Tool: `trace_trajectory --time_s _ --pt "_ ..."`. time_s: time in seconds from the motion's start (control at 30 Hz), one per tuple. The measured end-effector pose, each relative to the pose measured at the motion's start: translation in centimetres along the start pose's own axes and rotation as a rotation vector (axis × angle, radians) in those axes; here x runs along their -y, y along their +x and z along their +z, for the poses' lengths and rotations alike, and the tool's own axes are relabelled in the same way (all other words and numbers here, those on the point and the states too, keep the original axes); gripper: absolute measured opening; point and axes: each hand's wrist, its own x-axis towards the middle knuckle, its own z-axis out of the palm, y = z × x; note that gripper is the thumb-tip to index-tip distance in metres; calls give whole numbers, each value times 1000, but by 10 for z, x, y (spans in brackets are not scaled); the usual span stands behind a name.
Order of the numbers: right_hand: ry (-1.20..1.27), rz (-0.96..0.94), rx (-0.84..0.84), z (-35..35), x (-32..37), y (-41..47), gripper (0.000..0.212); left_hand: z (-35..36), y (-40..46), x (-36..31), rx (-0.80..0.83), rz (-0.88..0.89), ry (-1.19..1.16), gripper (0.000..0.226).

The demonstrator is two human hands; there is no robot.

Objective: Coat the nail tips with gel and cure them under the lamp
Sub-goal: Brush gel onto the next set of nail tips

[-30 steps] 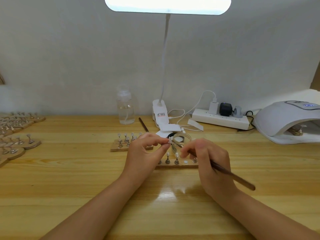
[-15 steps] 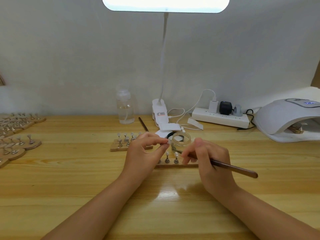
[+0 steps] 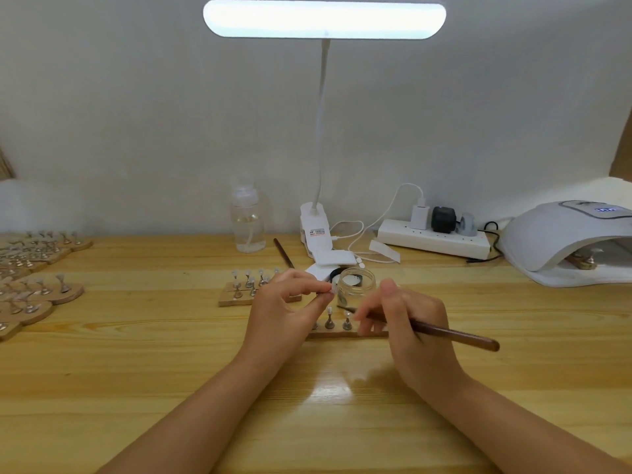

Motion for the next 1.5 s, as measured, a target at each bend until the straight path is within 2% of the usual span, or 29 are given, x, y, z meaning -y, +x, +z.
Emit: trace_trajectory --time_s 0.13,0.2,0.27,0.33,0.4,0.47,0.57,0.7,0.83,1.0,1.13,1.27,1.4,1.5 --pt "-77 -11 28 0 1 2 32 1 1 2 -6 11 9 31" --pt "-5 57 60 1 0 1 38 1 1 2 -7 3 5 32" --pt "99 93 21 0 0 0 44 0 0 2 -3 -11 6 31" --pt "90 41 -19 -1 0 1 42 0 0 3 -1 -9 12 30" --pt "1 0 14 0 2 2 34 0 1 3 0 -5 10 30" --pt "-18 21 56 3 2 2 34 0 1 4 2 -3 6 30" --pt "83 58 25 3 2 0 41 0 2 4 -8 1 0 29" --pt "10 20 51 2 4 1 31 0 2 6 -12 16 10 29" --pt "102 86 45 3 3 -1 44 1 1 5 -12 11 5 30" --pt "-7 37 51 2 2 1 33 0 2 6 -3 30 8 27" --pt "117 79 27 3 2 -1 43 1 2 7 -3 19 3 27" --pt "6 26 30 3 2 1 33 1 2 8 -19 26 6 27" --pt "129 103 68 4 1 -2 45 1 2 7 -25 23 9 29" --pt "121 78 23 3 2 -2 41 1 2 7 -33 28 8 25"
